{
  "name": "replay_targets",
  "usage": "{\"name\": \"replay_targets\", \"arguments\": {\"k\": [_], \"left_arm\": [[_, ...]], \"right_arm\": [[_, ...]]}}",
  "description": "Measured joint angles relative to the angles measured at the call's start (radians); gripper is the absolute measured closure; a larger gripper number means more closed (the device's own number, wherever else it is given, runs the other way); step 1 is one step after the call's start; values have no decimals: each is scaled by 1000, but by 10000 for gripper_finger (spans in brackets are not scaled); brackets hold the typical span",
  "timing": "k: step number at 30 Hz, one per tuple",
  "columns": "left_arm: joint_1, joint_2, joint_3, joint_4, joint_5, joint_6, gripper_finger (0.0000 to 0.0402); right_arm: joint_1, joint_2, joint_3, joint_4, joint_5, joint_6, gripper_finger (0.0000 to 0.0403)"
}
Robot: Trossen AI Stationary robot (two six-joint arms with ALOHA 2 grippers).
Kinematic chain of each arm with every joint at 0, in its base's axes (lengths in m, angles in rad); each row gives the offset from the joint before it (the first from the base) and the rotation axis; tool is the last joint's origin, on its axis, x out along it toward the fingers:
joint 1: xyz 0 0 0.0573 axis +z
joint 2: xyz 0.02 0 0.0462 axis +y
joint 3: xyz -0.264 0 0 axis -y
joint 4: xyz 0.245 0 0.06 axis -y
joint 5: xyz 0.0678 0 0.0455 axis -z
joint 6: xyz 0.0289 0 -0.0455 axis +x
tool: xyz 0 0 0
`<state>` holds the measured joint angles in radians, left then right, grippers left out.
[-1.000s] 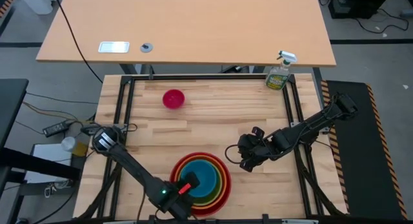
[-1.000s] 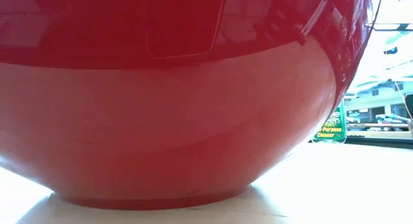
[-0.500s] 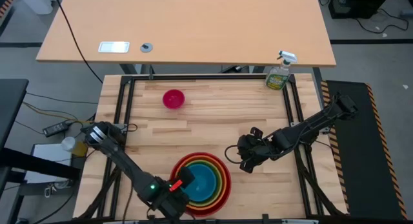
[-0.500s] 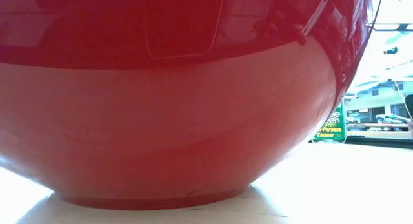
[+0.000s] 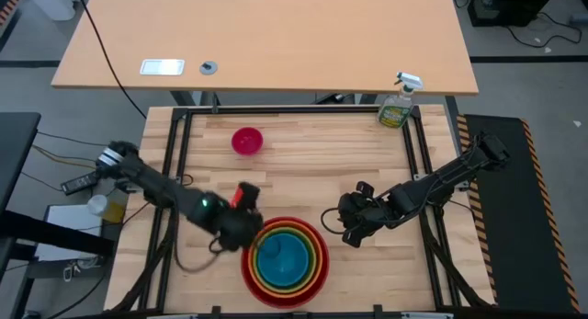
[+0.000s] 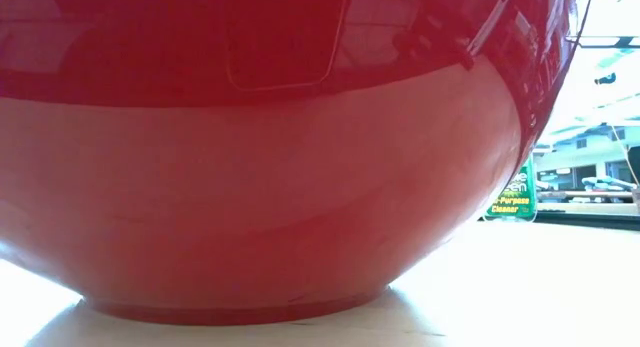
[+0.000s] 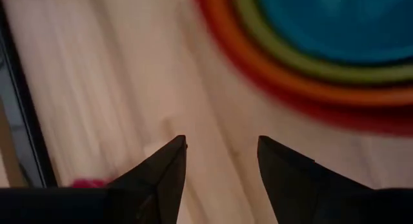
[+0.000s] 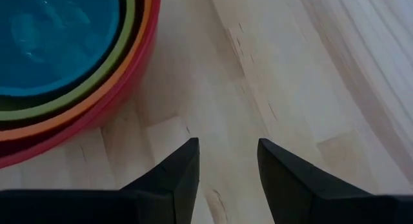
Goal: Nest bowls inside each other
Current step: Stack the pink bowl into the blue bowl
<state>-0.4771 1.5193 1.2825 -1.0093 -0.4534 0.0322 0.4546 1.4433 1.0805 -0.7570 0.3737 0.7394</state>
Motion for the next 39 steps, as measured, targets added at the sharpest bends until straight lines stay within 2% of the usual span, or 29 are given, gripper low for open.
{"name": "replay_targets", "arguments": {"k": [5,10,16,20,23,30,34,39], "left_arm": [[153,-126,-221,86,-17,10,209],[350,-149,-329,125,-52,83,209],[555,-140,-377,218,-27,245,209],[654,-139,-398,310,-19,354,209],[718,-139,-408,368,24,410,209],[814,-129,-408,396,165,454,209],[865,-119,-408,386,209,455,209],[908,-75,-408,389,216,453,209]], "right_arm": [[-12,0,0,11,8,-6,239],[-17,0,0,59,6,-17,239],[-19,0,0,69,0,-33,239],[-19,0,0,69,-1,-39,239],[-19,0,0,69,0,-41,239],[-19,0,0,76,0,-40,239],[-19,0,0,79,1,-36,239],[-19,0,0,85,3,-36,239]]}}
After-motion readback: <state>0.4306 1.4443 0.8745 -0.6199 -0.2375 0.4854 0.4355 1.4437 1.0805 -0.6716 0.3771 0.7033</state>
